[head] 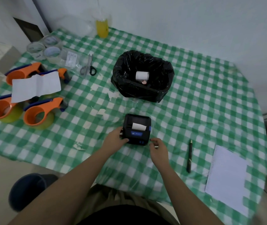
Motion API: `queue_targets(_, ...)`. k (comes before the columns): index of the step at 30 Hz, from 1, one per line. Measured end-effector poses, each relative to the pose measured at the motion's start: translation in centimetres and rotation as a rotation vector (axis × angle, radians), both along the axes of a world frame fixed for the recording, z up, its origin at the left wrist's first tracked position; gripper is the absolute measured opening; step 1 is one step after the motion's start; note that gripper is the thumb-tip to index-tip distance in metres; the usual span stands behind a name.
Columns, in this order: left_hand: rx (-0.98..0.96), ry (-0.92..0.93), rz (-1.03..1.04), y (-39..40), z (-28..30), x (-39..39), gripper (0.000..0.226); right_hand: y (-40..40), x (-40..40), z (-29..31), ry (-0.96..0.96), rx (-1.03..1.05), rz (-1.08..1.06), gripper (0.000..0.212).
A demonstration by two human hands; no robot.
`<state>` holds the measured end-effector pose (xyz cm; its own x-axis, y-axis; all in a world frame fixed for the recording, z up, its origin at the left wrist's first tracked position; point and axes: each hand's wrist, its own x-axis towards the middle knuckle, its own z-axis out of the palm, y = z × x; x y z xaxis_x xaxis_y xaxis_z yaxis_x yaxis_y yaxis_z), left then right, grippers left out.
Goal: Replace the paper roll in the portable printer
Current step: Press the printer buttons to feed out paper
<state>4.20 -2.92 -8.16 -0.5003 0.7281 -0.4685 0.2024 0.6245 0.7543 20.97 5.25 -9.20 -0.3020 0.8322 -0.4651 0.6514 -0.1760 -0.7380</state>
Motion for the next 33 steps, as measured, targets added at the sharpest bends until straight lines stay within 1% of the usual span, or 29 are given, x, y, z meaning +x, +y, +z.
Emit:
queue_targets(9, 0.018, 0.103, -0.028, 0.0, -0.4, 0.3, 0.045, 0.3, 0.3, -0.4, 0.001, 0.001, 0.033, 0.024)
queue_targets(18, -0.015, 0.185, -0.076, 0.0, -0.7, 0.6, 0.041, 1.2, 0.4, -1.0, 0.016, 0.020, 0.075, 0.025)
queue_targets(33, -0.069, 0.207, -0.101, 0.2, -1.1, 0.5, 0.038, 1.5, 0.5, -0.2, 0.038, 0.003, 0.128, 0.025)
